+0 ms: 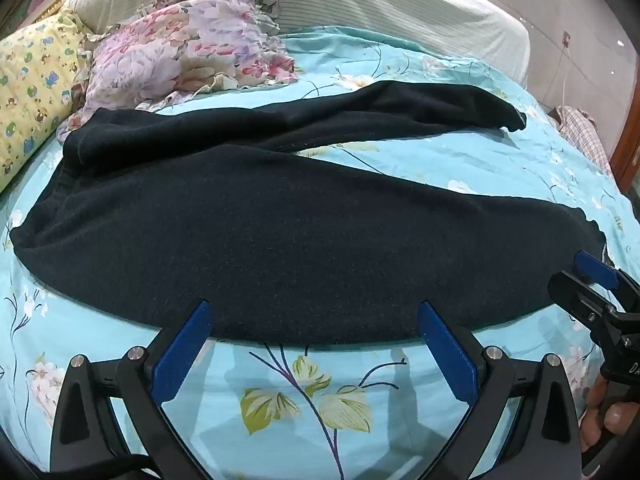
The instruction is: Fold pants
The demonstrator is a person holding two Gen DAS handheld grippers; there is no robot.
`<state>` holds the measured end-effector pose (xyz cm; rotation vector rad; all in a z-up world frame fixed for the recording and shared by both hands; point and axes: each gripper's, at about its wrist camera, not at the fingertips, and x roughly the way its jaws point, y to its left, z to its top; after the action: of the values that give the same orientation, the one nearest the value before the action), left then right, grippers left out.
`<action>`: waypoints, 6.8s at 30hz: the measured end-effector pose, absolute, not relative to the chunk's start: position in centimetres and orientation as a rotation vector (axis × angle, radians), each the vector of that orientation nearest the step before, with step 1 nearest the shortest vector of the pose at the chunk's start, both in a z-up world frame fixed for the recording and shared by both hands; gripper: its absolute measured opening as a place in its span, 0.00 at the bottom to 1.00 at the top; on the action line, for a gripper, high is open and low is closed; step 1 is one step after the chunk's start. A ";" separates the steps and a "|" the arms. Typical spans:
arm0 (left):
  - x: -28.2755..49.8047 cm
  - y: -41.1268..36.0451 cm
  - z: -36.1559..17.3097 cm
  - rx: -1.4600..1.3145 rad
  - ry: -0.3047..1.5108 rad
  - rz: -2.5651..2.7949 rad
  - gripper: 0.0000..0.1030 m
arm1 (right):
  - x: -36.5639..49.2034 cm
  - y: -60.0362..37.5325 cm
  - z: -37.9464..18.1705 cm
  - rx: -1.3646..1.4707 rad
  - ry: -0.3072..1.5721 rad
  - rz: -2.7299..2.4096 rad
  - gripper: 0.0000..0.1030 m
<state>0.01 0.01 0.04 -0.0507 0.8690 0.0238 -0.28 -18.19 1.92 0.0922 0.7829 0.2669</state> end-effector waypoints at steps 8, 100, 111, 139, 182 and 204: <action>0.1 0.2 -0.3 -0.075 0.867 0.005 0.99 | -0.3 -18.1 1.9 0.090 0.784 0.271 1.00; 34.5 -4.3 2.3 0.049 1.106 -0.529 0.94 | 23.8 -31.0 2.5 0.957 0.951 0.066 0.72; 32.9 -7.0 1.8 0.096 1.138 -0.680 0.25 | 22.2 -34.0 2.6 0.954 0.907 0.020 0.09; 11.7 -6.0 5.9 0.012 1.035 -0.828 0.14 | 3.6 -33.8 5.7 0.850 0.896 0.077 0.06; 3.3 14.4 0.9 -0.609 0.998 -0.270 0.65 | 0.5 -21.9 5.8 0.483 0.946 0.311 0.45; 5.3 27.4 0.4 -0.909 0.873 0.061 0.74 | 1.8 -5.0 4.3 -0.033 0.978 0.577 0.44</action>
<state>5.34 27.38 0.39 -0.9091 0.8733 0.0610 1.85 -5.00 4.27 -0.0331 0.9776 0.5769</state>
